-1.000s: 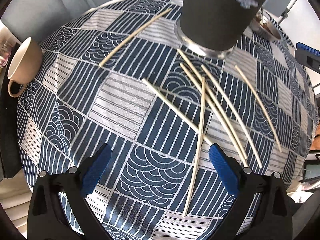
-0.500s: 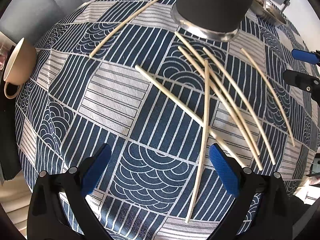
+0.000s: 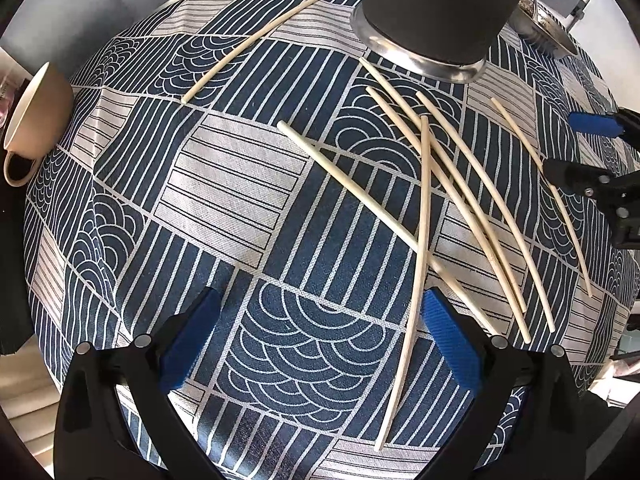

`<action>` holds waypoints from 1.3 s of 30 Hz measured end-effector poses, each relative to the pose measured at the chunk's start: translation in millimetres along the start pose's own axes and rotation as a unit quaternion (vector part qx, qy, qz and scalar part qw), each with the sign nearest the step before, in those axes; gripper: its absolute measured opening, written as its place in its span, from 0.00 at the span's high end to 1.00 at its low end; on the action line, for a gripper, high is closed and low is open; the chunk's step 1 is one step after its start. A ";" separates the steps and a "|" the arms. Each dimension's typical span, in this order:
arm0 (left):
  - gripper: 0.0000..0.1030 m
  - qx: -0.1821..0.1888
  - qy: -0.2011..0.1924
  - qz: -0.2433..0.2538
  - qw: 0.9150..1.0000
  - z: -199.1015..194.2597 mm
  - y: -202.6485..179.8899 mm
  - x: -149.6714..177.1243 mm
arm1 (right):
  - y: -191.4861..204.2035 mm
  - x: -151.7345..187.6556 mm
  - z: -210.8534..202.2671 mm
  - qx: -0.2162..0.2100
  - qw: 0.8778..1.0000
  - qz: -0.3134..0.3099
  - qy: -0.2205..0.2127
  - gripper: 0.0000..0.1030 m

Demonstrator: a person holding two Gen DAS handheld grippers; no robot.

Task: Organize utensils
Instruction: 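Move both tools back toward the remaining chopsticks on the table, then close the left tool on one chopstick while the right tool grasps another chopstick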

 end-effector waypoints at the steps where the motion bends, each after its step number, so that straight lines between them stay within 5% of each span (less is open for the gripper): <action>1: 0.04 0.000 -0.004 0.001 1.000 0.2 -0.4 0.6 | 0.2 -0.1 3.0 0.003 1.000 0.000 0.005 0.18; 14: 0.04 -0.001 0.002 0.007 1.000 -1.4 -1.8 1.0 | -5.8 4.1 17.0 0.001 1.000 0.014 0.021 0.12; 19: 0.07 -0.001 0.010 0.016 1.000 -1.8 -1.6 -0.7 | -5.5 3.3 16.9 -0.002 0.999 -0.005 0.033 0.17; 23: 0.13 0.001 0.012 0.021 1.000 -5.6 -2.9 2.3 | -3.0 4.7 13.2 -0.001 0.999 0.002 0.050 0.30; 25: 0.24 0.004 0.012 0.036 0.999 -10.4 -5.0 5.4 | -0.4 7.6 9.5 -0.002 0.999 -0.001 0.054 0.41; 29: 0.59 0.011 0.018 0.061 0.998 -21.3 -9.7 9.3 | 6.4 17.2 0.9 -0.021 0.998 -0.024 0.063 0.92; 31: 0.81 0.015 0.021 0.065 0.998 -24.4 -11.5 11.5 | 5.5 22.2 -1.4 -0.027 0.997 -0.028 0.059 0.94; 33: 0.91 0.018 0.024 0.061 0.998 -26.1 -12.4 14.5 | 1.7 26.8 -3.8 -0.039 0.998 -0.010 0.055 0.95; 39: 0.95 0.027 0.051 0.063 0.996 -27.5 -12.9 22.1 | -4.9 39.7 -10.1 -0.095 0.994 0.019 0.058 0.95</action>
Point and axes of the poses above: each gripper's, at about its wrist camera, not at the fingertips, and z roughly the way its jaws point, y to its left, x to its underside, the point moved 1 cm from there along z, roughly the way its jaws point, and after that the axes turned 11 degrees about -x, right-handed, at the moved point
